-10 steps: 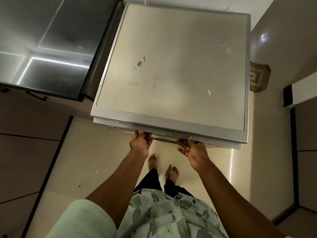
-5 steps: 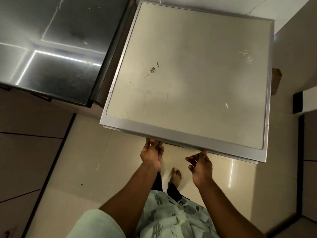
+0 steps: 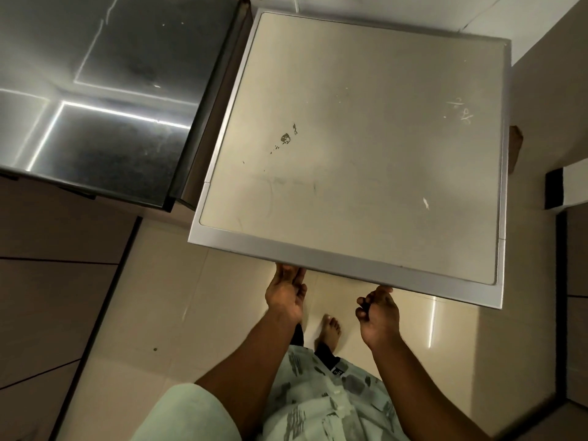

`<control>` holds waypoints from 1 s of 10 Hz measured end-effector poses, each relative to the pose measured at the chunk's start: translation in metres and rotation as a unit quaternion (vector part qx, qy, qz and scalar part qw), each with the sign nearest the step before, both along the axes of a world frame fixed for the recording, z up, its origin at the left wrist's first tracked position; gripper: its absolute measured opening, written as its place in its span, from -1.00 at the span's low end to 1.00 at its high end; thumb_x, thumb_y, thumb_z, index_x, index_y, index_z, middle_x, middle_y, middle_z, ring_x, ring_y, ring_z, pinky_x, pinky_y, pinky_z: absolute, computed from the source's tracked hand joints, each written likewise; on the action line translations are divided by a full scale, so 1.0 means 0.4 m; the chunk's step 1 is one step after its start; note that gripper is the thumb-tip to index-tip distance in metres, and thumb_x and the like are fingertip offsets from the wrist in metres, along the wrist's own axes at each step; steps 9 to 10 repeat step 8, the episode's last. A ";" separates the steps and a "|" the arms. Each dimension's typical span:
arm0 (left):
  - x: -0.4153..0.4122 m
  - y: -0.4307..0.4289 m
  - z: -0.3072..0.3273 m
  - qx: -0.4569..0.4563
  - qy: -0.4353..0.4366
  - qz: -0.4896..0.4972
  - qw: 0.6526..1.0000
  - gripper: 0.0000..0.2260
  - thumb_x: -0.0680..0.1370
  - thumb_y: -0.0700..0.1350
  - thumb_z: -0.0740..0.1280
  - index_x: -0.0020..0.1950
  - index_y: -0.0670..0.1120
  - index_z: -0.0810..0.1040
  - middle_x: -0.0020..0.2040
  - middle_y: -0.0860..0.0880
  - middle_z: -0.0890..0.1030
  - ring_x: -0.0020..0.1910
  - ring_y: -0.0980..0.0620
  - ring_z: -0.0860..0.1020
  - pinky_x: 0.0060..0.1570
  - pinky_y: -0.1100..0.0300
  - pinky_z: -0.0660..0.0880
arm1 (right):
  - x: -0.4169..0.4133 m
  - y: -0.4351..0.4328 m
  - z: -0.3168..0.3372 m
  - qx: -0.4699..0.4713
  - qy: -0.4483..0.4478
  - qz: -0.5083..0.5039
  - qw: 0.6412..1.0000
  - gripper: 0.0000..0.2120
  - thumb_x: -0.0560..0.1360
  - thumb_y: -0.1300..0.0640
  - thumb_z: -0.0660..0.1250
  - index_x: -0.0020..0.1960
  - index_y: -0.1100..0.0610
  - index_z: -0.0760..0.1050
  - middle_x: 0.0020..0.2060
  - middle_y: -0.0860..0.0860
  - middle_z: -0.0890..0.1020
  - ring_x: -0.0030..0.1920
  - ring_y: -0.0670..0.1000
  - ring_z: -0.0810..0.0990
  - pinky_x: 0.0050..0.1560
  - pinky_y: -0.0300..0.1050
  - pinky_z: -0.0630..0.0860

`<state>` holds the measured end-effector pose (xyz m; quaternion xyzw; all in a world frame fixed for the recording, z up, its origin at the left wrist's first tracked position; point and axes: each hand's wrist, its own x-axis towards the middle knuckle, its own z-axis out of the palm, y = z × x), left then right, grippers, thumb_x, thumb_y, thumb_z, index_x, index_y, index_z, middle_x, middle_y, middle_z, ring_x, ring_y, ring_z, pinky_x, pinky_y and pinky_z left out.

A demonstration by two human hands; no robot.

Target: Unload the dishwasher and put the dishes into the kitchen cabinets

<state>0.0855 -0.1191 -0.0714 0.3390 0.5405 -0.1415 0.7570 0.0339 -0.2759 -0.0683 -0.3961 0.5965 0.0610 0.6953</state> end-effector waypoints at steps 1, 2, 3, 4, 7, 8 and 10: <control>0.000 0.012 0.022 0.002 -0.014 -0.014 1.000 -0.71 0.55 -0.17 0.38 0.27 -0.01 0.59 0.10 -0.11 0.67 -0.09 0.04 0.67 -0.33 0.21 0.38 | -0.007 0.005 0.002 -0.012 -0.004 0.012 1.000 -0.61 0.64 -0.11 0.13 -0.24 0.11 0.35 -0.41 0.04 0.38 -0.38 0.00 0.43 -0.41 -0.16 0.20; -0.004 0.014 0.030 0.014 -0.014 -0.031 0.999 -0.72 0.54 -0.15 0.40 0.25 0.00 0.60 0.09 -0.08 0.68 -0.08 0.05 0.66 -0.29 0.20 0.43 | -0.009 0.015 0.011 -0.020 -0.007 0.019 1.000 -0.58 0.61 -0.20 0.15 -0.22 0.12 0.38 -0.39 0.05 0.45 -0.38 0.01 0.43 -0.38 -0.15 0.26; -0.013 0.030 0.041 0.031 -0.020 -0.064 0.997 -0.79 0.53 -0.12 0.41 0.17 -0.02 0.63 0.06 -0.05 0.69 -0.07 0.05 0.66 -0.24 0.19 0.47 | -0.017 0.024 0.024 -0.024 -0.010 0.032 0.999 -0.51 0.56 -0.29 0.14 -0.13 0.15 0.45 -0.30 0.07 0.56 -0.37 0.02 0.46 -0.36 -0.16 0.30; -0.020 0.045 0.056 0.035 -0.036 -0.082 0.995 -0.90 0.54 -0.12 0.40 0.05 -0.01 0.62 0.03 -0.04 0.69 -0.13 0.08 0.66 -0.25 0.20 0.46 | -0.025 0.027 0.032 -0.024 -0.012 0.047 0.999 -0.45 0.53 -0.34 0.13 -0.06 0.17 0.49 -0.26 0.07 0.61 -0.35 0.02 0.49 -0.37 -0.16 0.33; -0.088 0.092 0.083 0.206 -0.114 -0.249 0.940 -0.82 0.58 -0.08 0.31 0.09 -0.15 0.60 -0.07 -0.07 0.67 -0.15 0.01 0.66 -0.25 0.21 0.48 | -0.065 0.018 0.025 -0.102 -0.028 0.118 0.987 -0.45 0.57 -0.30 0.12 -0.06 0.19 0.52 -0.28 0.06 0.62 -0.42 -0.02 0.46 -0.45 -0.19 0.31; -0.132 0.111 0.073 0.309 -0.125 -0.285 0.899 -0.80 0.55 -0.04 0.32 0.04 -0.11 0.65 -0.07 -0.06 0.68 -0.05 -0.05 0.65 -0.12 0.19 0.51 | -0.082 0.025 0.026 -0.188 -0.043 0.131 0.972 -0.50 0.60 -0.22 0.16 -0.17 0.22 0.48 -0.39 0.07 0.49 -0.47 -0.02 0.35 -0.46 -0.19 0.24; -0.132 0.111 0.073 0.309 -0.125 -0.285 0.899 -0.80 0.55 -0.04 0.32 0.04 -0.11 0.65 -0.07 -0.06 0.68 -0.05 -0.05 0.65 -0.12 0.19 0.51 | -0.082 0.025 0.026 -0.188 -0.043 0.131 0.972 -0.50 0.60 -0.22 0.16 -0.17 0.22 0.48 -0.39 0.07 0.49 -0.47 -0.02 0.35 -0.46 -0.19 0.24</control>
